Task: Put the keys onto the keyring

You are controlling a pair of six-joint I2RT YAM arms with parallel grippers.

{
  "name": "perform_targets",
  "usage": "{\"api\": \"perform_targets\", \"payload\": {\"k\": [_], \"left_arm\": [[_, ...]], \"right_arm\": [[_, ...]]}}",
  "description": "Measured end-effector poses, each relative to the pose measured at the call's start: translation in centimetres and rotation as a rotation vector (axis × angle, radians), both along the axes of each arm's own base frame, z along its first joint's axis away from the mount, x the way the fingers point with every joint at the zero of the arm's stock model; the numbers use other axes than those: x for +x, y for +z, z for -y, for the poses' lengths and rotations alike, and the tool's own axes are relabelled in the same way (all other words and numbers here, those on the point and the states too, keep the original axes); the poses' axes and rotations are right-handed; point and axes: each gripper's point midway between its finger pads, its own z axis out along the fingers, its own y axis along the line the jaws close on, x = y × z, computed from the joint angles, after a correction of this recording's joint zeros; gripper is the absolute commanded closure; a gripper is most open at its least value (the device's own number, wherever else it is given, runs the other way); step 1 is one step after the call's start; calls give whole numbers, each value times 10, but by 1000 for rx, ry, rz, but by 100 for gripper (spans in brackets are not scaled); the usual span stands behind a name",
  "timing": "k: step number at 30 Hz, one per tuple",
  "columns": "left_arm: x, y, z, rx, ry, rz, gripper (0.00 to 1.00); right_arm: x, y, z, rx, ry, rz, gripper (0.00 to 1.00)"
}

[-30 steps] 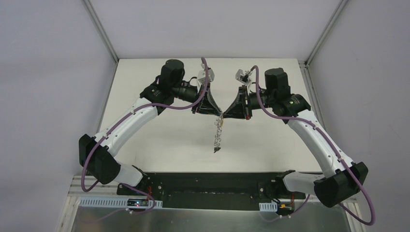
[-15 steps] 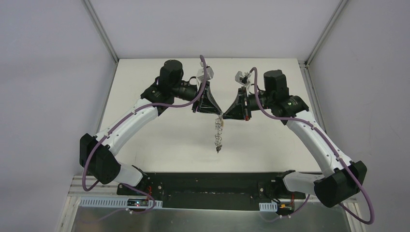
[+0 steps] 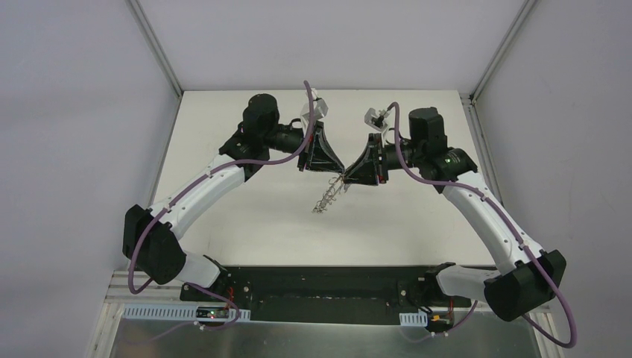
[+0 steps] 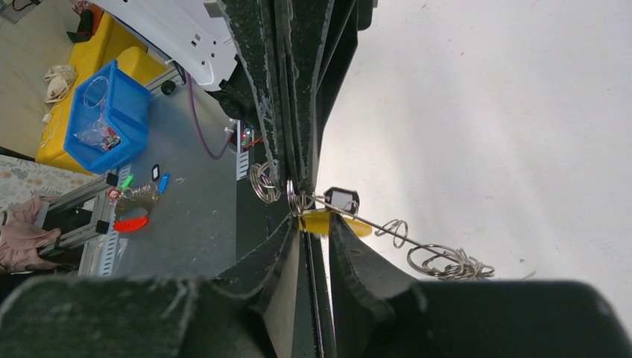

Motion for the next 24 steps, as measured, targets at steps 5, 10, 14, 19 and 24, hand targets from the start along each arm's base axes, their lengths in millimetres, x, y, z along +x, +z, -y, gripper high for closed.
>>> {"api": "perform_targets", "payload": {"k": [5,10,14,19,24], "left_arm": [[-1,-3,0,-2,-5,-16,100],[-2,-3,0,-6,-6,-21,100],[-2,-2,0,-7,-6,-23,100],[-1,0,1,-14,-5,-26,100],[-1,2,1,-20,-4,-24,100]], "right_arm": [[2,6,4,8,-14,17,76],[2,10,4,14,-15,26,76],[1,11,3,18,-17,15,76],[3,15,2,31,-21,14,80],[1,18,0,42,-11,11,87]]}}
